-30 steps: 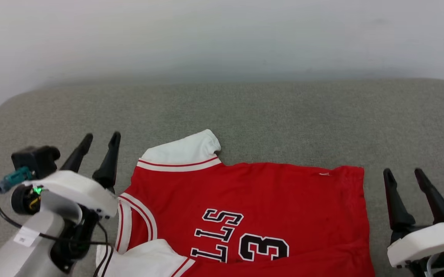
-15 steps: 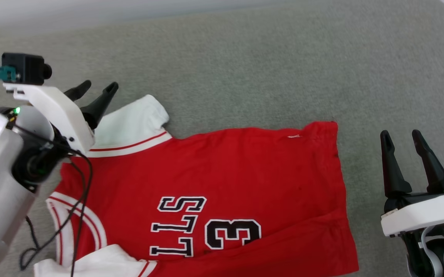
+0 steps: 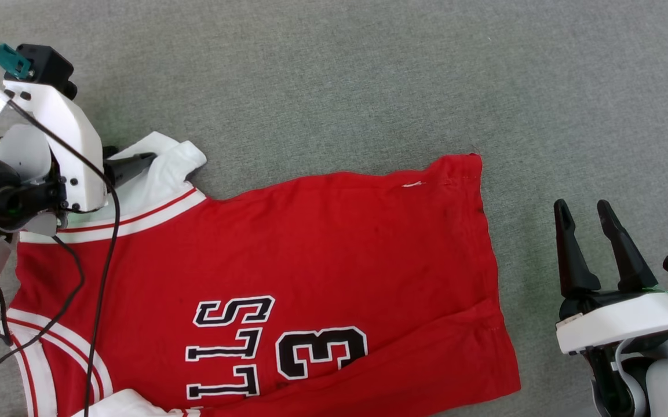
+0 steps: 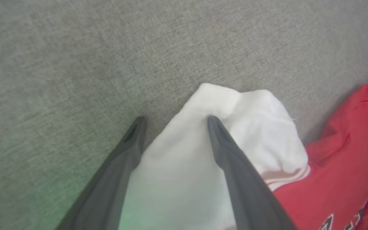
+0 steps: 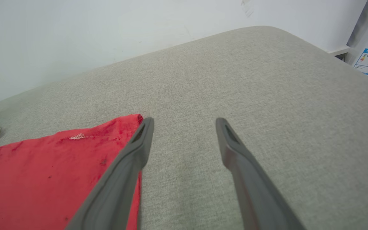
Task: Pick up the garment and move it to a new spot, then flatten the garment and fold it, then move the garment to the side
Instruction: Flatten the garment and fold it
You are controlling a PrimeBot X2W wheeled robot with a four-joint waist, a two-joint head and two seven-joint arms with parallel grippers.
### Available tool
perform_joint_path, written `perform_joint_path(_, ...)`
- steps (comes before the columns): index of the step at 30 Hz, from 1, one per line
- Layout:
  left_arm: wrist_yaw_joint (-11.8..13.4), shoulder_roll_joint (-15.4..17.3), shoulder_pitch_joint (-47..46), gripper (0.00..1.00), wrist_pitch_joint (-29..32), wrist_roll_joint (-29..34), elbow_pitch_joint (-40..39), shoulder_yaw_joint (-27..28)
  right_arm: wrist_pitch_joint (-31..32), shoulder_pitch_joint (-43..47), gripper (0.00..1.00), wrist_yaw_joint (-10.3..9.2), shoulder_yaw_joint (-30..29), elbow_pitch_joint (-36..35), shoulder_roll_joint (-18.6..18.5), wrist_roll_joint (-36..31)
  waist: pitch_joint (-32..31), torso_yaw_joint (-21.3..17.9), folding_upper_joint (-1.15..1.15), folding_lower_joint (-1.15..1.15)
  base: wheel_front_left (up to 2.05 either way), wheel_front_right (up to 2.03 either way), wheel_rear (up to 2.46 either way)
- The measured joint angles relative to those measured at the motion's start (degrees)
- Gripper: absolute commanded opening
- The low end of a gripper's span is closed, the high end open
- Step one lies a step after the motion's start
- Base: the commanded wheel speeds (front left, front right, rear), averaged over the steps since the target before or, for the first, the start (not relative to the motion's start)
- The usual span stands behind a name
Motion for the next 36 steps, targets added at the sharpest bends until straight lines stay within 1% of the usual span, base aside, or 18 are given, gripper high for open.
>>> perform_joint_path(2, 0.0, -0.2, -0.6, 0.0, 2.0, -0.5, 1.0, -0.6, 0.0, -0.3, 1.0, 0.0, 0.1, 0.6, 0.0, 0.4, 0.1, -0.3, 0.0, 0.0, 0.0, 0.0, 0.0)
perform_joint_path(5, -0.1, -1.0, -0.8, 0.0, 2.1, -0.6, 2.1, -0.8, 0.9, -0.5, 1.0, 0.0, 0.8, 1.4, 0.0, 1.5, 0.0, -0.3, 0.0, -0.01, 0.0, 0.0, 0.0)
perform_joint_path(7, -0.1, -1.5, -0.8, 0.0, 0.7, -0.5, 3.4, -1.0, 2.2, -0.6, 1.0, -0.01, 1.1, 2.0, 0.0, 1.8, -0.3, 0.0, 0.0, -0.01, 0.0, 0.0, 0.0)
perform_joint_path(9, -0.2, -2.6, -0.7, 0.0, -1.2, 0.2, 4.3, -1.3, 2.9, -1.3, 1.0, 0.0, 1.5, 2.5, 0.0, 2.4, -0.9, 0.4, 0.0, -0.01, 0.0, 0.0, 0.0)
perform_joint_path(12, -0.3, -3.7, -0.7, 0.0, -5.2, 1.8, 5.4, -1.5, 6.1, -3.0, 1.0, 0.0, 1.6, 4.9, 0.0, 2.2, -1.7, 1.4, 0.0, 0.0, 0.0, 0.0, 0.0)
perform_joint_path(15, -0.3, -5.4, -1.2, 0.0, -8.7, 2.8, 6.1, -1.4, 11.7, -6.0, 1.0, -0.01, 1.3, 8.5, 0.0, 0.9, -2.7, 2.9, 0.0, 0.0, 0.0, 0.0, 0.0)
perform_joint_path(18, -0.4, -6.7, -2.0, 0.0, -10.5, 3.2, 6.1, -1.5, 18.1, -10.6, 1.0, 0.0, 1.6, 12.5, -0.3, -1.1, -3.6, 4.7, 0.0, 0.0, 0.0, 0.0, 0.0)
perform_joint_path(22, -0.5, -8.3, -3.2, 0.0, -12.2, 3.7, 5.3, -1.8, 26.9, -17.1, 1.0, -0.01, 2.8, 17.6, -2.9, -2.1, -4.5, 7.4, 0.0, 0.0, 0.0, 0.0, 0.0)
perform_joint_path(26, -0.5, -9.3, -3.8, 0.0, -13.4, 3.7, 4.1, -2.2, 35.4, -22.6, 1.0, -0.01, 5.2, 22.1, -5.9, -3.1, -4.9, 9.9, 0.0, 0.0, 0.0, 0.0, 0.0)
perform_joint_path(32, -0.5, -9.9, -3.9, 0.0, -14.6, 2.5, 2.4, -2.8, 48.4, -28.3, 1.0, -0.01, 8.1, 28.3, -8.2, -3.5, -4.3, 12.5, 0.0, 0.0, 0.0, 0.0, 0.0)
perform_joint_path(33, -0.6, -10.0, -3.9, 0.0, -14.9, 2.3, 2.2, -2.9, 50.3, -29.0, 0.44, -0.01, 7.7, 29.0, -8.3, -3.2, -4.3, 12.9, 0.0, 0.0, 0.0, 0.0, 0.0)
perform_joint_path(34, -0.6, -10.0, -3.9, 0.0, -15.1, 2.0, 2.1, -3.1, 51.8, -29.4, 0.0, -0.01, 7.6, 29.5, -8.4, -3.0, -4.3, 13.2, 0.0, 0.0, 0.0, 0.0, 0.0)
perform_joint_path(36, -0.6, -9.9, -3.6, 0.0, -16.0, 1.7, 2.1, -3.1, 53.5, -29.7, 0.0, -0.01, 6.8, 29.8, -8.6, -2.8, -4.4, 13.7, 0.0, 0.0, 0.0, 0.0, 0.0)
